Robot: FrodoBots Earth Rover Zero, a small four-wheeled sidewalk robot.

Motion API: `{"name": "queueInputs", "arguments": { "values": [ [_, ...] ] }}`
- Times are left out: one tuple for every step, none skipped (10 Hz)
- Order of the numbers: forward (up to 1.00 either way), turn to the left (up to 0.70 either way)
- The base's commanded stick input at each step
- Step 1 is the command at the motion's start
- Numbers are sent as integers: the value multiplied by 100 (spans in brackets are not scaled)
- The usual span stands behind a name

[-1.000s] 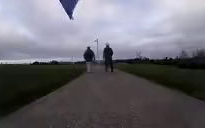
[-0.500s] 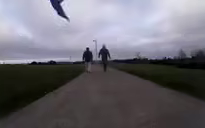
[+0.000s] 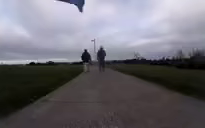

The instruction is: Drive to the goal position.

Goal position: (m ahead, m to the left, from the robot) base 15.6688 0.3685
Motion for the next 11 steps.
{"name": "queueInputs", "arguments": {
  "values": [
    [85,0],
    [85,0],
    [85,0],
    [85,0],
    [85,0],
    [85,0],
    [85,0],
    [85,0],
    [85,0],
    [85,0],
    [85,0]
  ]
}}
